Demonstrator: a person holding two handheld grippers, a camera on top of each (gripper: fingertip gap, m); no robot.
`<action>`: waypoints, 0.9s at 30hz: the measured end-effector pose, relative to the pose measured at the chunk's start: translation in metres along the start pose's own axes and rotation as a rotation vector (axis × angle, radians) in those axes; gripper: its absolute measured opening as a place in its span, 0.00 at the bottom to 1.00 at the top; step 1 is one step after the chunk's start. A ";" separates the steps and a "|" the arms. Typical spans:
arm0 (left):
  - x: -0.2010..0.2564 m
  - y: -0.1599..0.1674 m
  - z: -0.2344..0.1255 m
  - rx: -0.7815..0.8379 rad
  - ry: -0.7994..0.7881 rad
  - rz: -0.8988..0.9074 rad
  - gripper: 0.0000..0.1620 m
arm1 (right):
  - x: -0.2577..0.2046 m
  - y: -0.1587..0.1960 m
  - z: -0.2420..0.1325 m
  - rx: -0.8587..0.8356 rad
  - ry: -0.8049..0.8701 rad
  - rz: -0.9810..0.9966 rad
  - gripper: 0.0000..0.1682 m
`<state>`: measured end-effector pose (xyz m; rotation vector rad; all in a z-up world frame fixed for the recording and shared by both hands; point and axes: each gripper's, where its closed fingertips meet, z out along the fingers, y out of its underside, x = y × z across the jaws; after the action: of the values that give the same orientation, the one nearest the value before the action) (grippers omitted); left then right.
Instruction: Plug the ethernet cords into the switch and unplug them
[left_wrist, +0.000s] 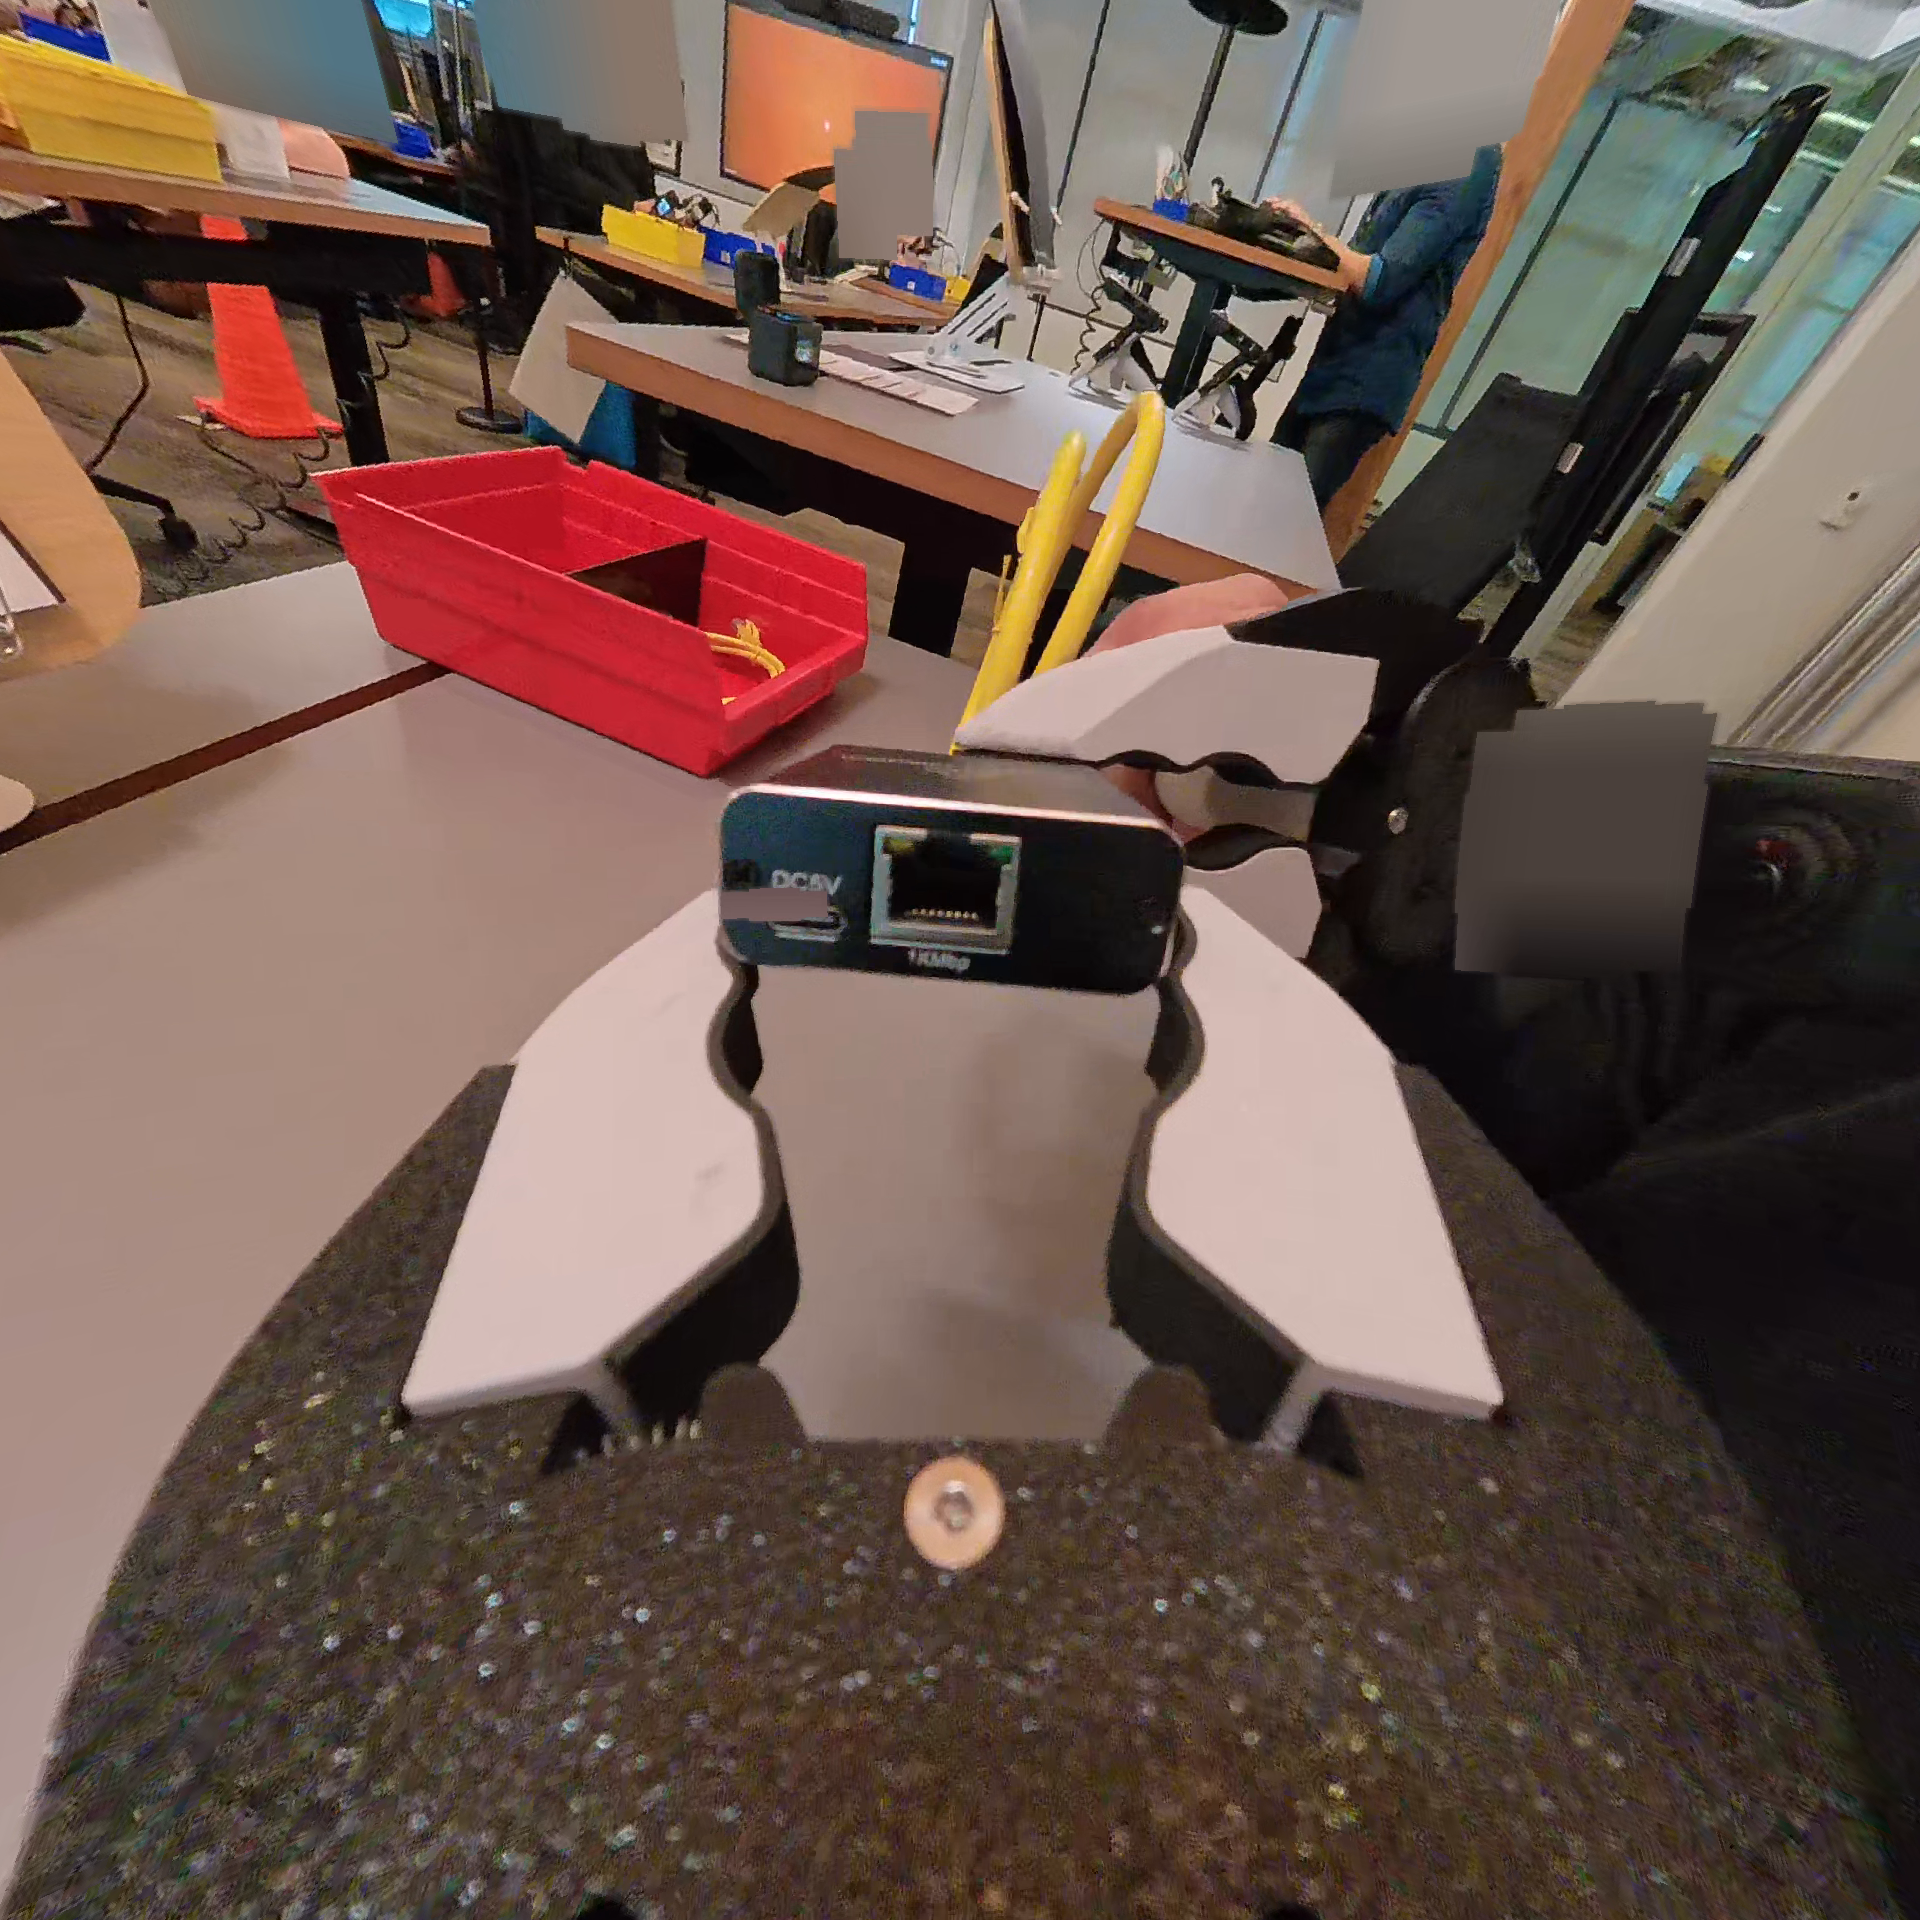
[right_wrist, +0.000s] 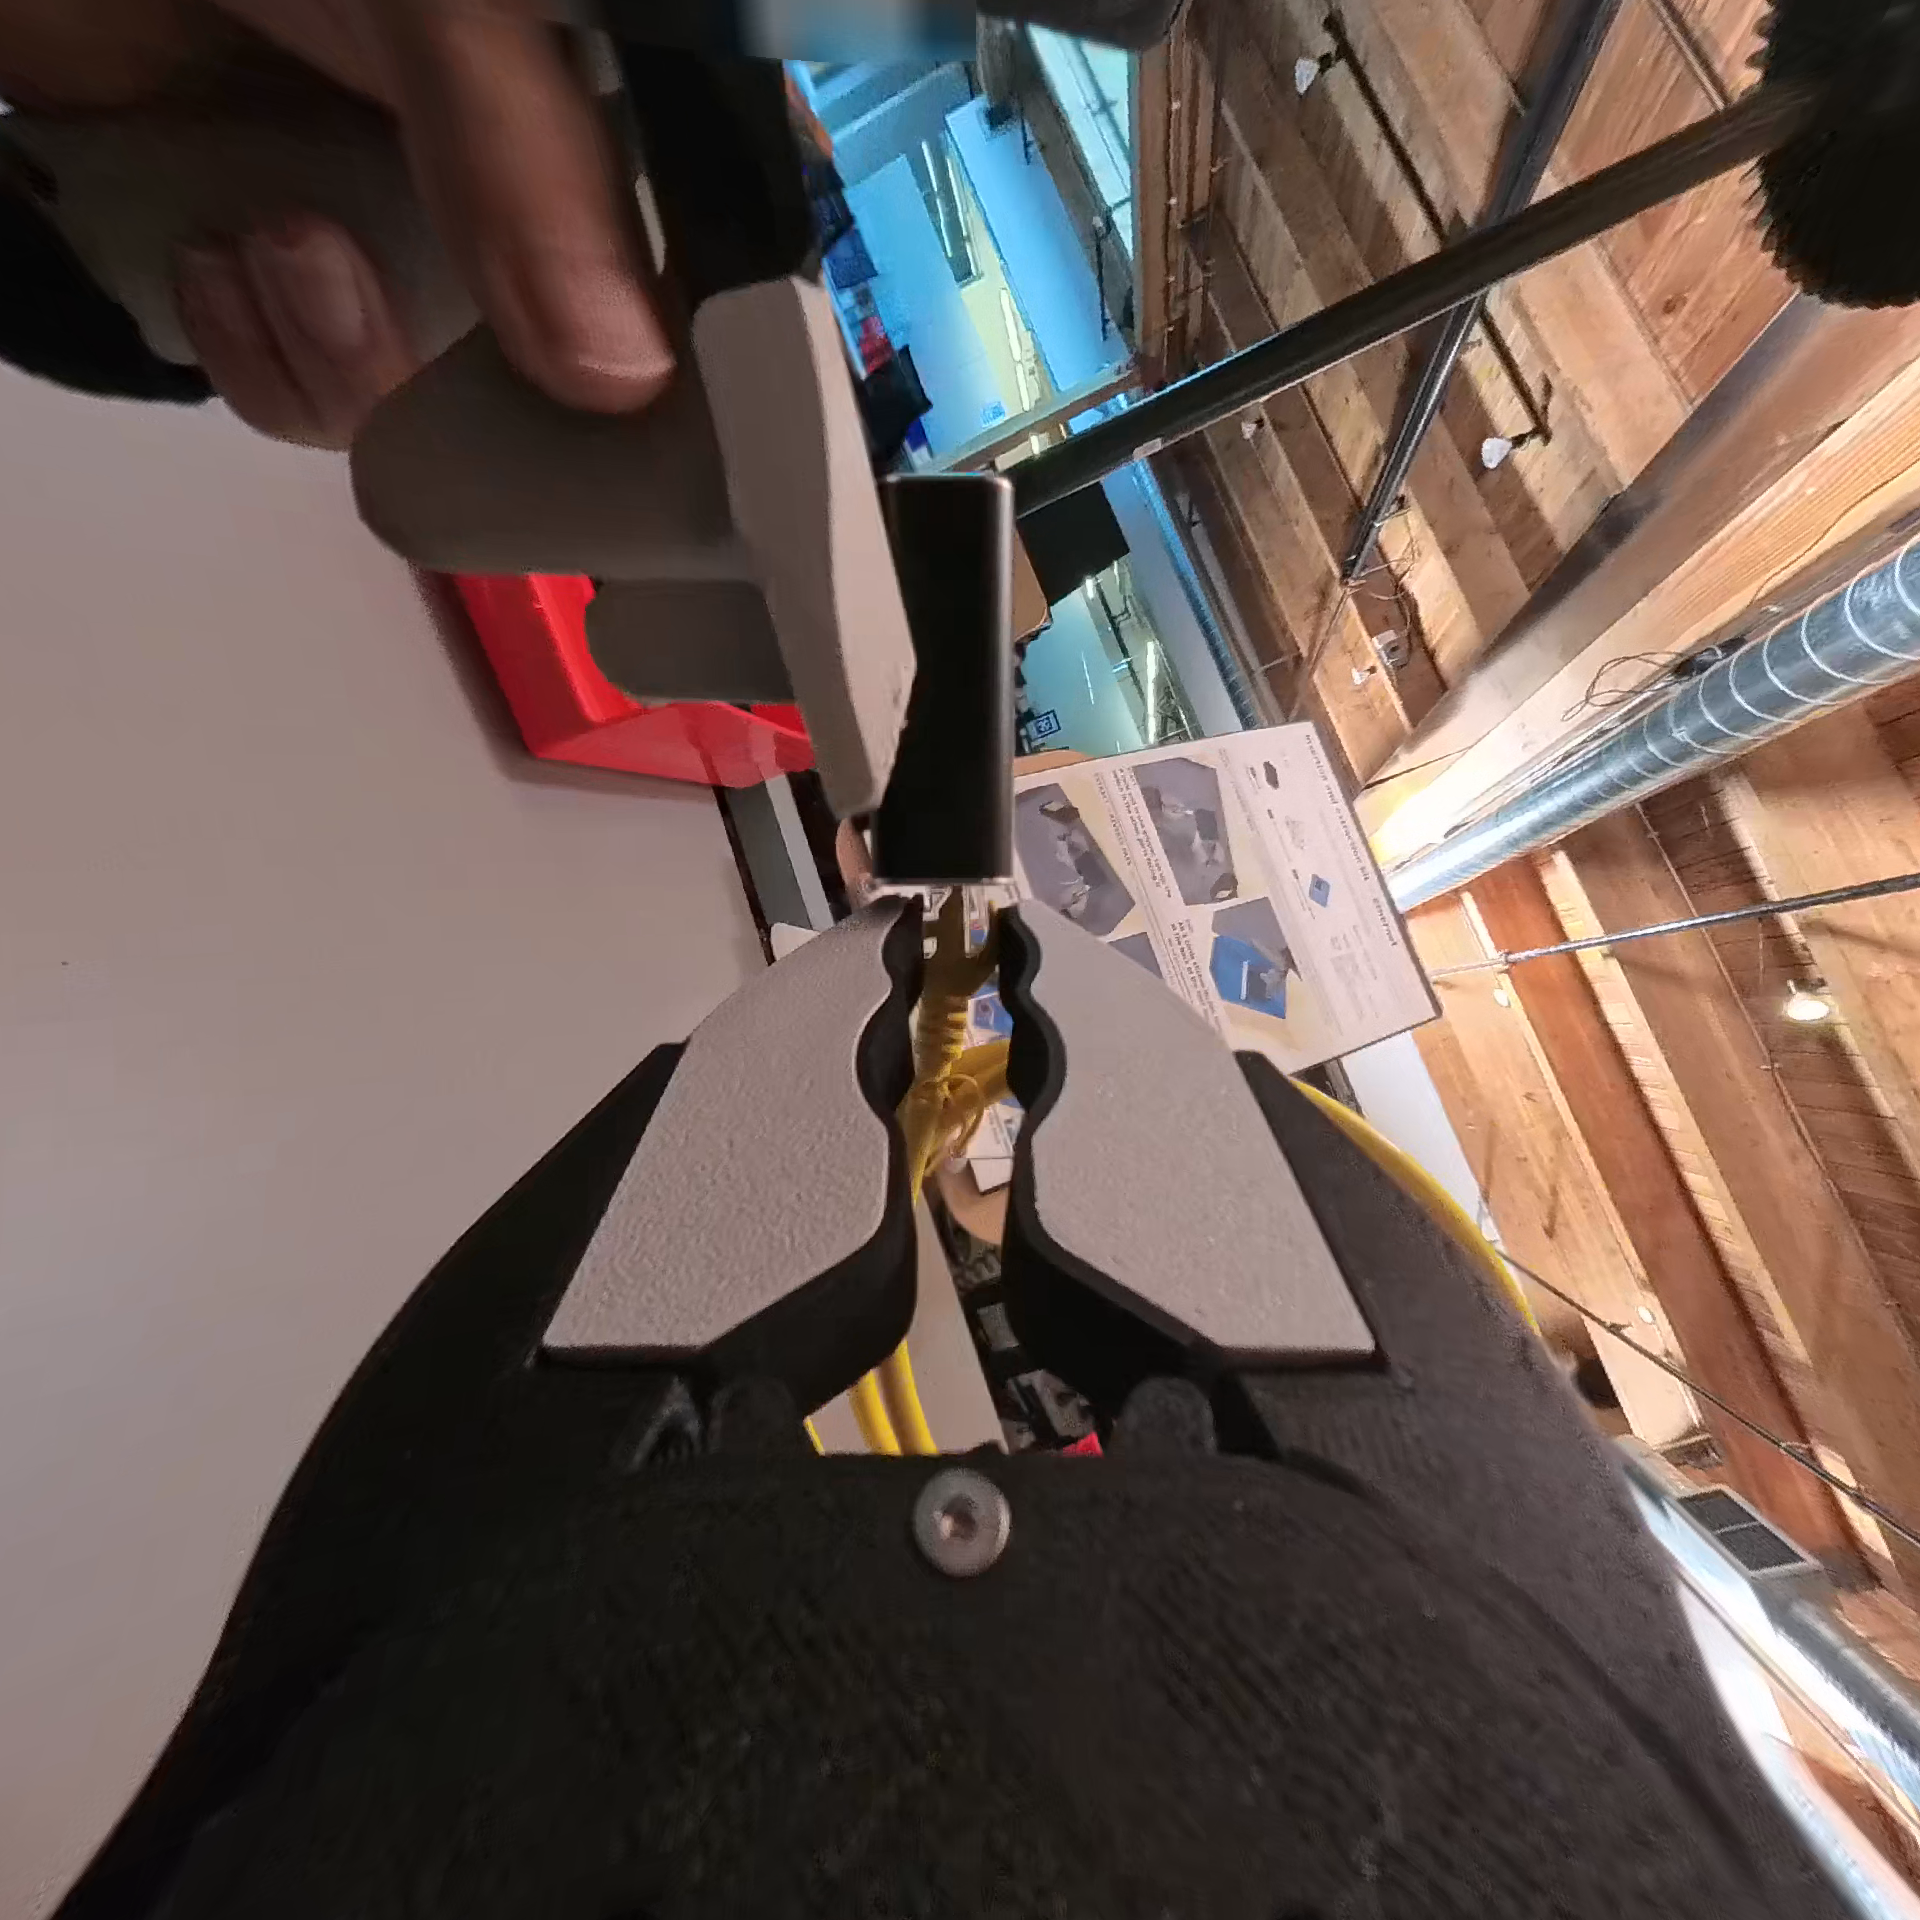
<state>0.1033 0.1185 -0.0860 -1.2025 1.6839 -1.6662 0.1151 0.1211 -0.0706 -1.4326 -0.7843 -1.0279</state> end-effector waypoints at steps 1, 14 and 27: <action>0.003 0.000 0.002 0.007 0.015 -0.013 0.47 | 0.000 -0.001 0.001 -0.002 0.001 -0.002 0.08; -0.009 -0.010 -0.007 0.224 0.123 -0.565 0.42 | -0.005 0.021 0.002 -0.073 0.056 -0.239 0.08; 0.001 -0.003 0.012 0.157 0.314 -0.645 0.17 | -0.001 0.008 -0.002 0.082 0.115 -0.604 0.10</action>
<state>0.1136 0.1118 -0.0845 -1.5759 1.3621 -2.4276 0.1217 0.1186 -0.0751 -1.0712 -1.1957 -1.4973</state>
